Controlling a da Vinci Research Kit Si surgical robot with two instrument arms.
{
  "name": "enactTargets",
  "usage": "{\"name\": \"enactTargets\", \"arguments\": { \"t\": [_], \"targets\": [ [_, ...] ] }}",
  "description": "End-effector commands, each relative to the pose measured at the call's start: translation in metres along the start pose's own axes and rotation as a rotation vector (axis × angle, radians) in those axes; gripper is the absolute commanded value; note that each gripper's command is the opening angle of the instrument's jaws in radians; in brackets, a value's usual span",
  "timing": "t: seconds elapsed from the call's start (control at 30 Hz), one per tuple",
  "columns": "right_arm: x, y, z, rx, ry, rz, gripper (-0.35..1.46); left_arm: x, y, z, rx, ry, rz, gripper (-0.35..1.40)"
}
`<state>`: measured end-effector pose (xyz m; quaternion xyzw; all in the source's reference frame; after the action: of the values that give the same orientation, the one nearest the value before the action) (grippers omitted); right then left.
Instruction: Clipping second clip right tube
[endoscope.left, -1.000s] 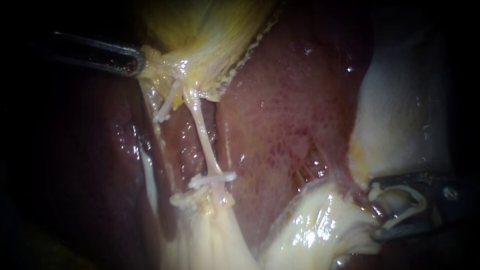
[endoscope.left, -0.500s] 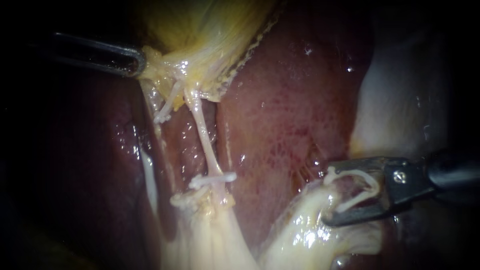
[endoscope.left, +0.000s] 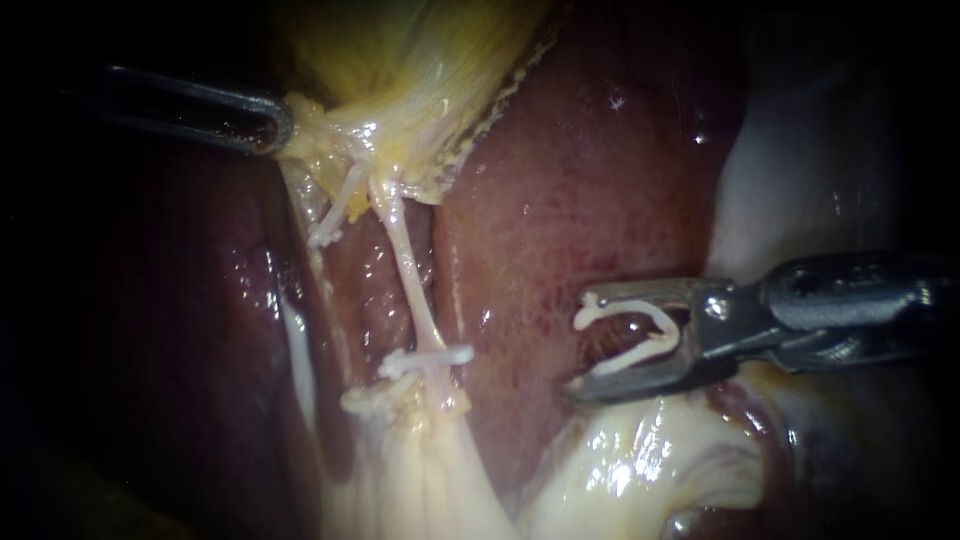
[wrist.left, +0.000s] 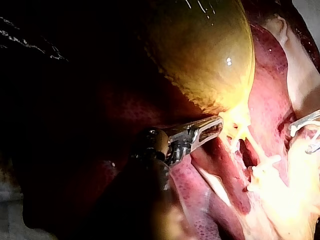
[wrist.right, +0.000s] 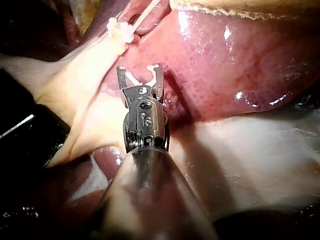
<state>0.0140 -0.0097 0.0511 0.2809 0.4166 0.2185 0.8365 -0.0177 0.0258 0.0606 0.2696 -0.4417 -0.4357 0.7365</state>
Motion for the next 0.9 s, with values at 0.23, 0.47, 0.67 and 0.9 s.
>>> {"name": "enactTargets", "arguments": {
  "t": [0.23,0.47,0.67,0.9],
  "targets": [
    [0.0011,0.0007,0.0019,0.045,0.04,0.106,0.49,0.0,-0.0001,0.0001,-0.001,-0.001,0.0,-0.35],
    [0.0015,0.0014,0.0031,0.08,0.072,0.203,0.49,0.0001,-0.0001,0.0003,0.0,0.0,0.0,-0.35],
    [0.0018,0.0022,0.0044,0.098,0.092,0.269,0.49,0.0,-0.0002,0.0004,0.0,0.0,0.0,-0.35],
    [0.0015,0.0031,0.0067,0.123,0.103,0.317,0.49,0.0,-0.0002,0.0006,0.001,0.001,-0.001,-0.35]
  ]
}}
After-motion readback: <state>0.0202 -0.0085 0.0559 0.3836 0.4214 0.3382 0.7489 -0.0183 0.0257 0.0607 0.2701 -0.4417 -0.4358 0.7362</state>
